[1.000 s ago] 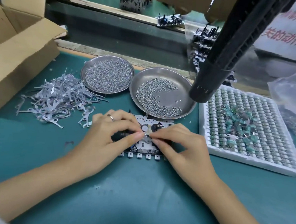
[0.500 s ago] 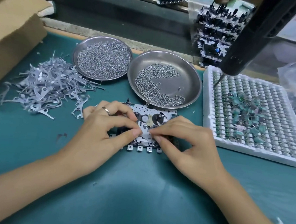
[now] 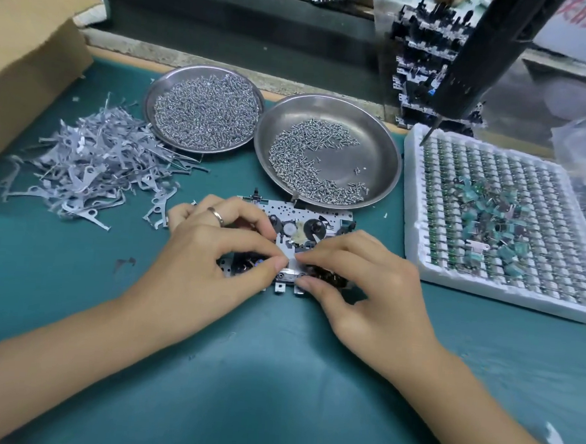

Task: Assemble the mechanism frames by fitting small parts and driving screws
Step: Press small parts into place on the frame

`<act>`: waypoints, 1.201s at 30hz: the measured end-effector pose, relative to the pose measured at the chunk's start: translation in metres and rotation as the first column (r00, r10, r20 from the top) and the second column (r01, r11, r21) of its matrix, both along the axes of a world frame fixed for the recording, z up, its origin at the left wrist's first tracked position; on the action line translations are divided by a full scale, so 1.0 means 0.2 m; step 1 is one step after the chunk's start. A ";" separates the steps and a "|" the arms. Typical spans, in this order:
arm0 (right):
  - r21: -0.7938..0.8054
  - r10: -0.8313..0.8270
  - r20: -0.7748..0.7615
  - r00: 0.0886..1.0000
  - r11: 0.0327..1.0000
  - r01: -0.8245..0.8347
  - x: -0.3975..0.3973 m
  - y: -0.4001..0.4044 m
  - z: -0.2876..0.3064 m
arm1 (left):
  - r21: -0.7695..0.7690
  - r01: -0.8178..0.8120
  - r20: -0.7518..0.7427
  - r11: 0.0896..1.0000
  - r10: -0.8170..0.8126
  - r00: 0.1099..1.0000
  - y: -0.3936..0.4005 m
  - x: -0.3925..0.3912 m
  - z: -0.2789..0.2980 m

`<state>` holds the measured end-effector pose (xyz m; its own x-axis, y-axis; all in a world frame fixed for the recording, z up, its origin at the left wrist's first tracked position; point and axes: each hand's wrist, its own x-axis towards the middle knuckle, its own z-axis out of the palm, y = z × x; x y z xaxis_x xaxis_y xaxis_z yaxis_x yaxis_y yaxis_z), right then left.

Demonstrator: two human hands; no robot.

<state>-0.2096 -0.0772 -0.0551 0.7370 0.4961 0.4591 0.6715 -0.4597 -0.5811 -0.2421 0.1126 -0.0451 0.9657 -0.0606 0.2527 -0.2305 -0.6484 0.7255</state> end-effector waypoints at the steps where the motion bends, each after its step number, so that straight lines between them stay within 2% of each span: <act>1: 0.012 -0.037 0.010 0.999 0.999 0.037 -0.01 0.01 -0.01 | 0.003 0.001 -0.002 1.000 -0.001 1.000 0.00 0.00 0.00; 7: 0.032 -0.122 0.088 0.989 0.992 0.120 -0.04 0.04 -0.04 | -0.011 0.011 -0.012 1.000 -0.011 1.000 0.00 0.00 -0.01; 17: 0.022 -0.142 0.132 0.981 0.990 0.141 -0.05 0.06 -0.06 | -0.045 0.043 -0.014 0.998 -0.044 0.999 0.00 0.01 0.00; 20: 0.047 -0.106 0.049 0.993 0.994 0.103 -0.04 0.05 -0.04 | -0.046 0.053 -0.010 0.997 -0.054 0.998 0.01 0.01 0.00; 24: 0.164 -0.071 -0.083 0.994 0.983 0.084 -0.02 0.03 -0.02 | -0.111 0.041 -0.003 0.993 -0.041 0.999 0.02 0.01 0.02; 30: 0.252 -0.095 -0.203 0.975 0.957 0.145 0.01 0.02 -0.01 | -0.054 0.054 0.012 0.997 -0.053 0.999 0.03 0.03 0.04; 33: 0.219 -0.076 -0.168 0.983 0.969 0.113 0.01 0.02 -0.01 | -0.072 0.046 -0.011 0.996 -0.047 0.999 0.03 0.03 0.04; 36: 0.063 -0.036 -0.033 0.999 0.997 0.038 0.00 0.02 -0.02 | -0.053 0.046 -0.008 0.998 -0.046 0.999 0.02 0.03 0.04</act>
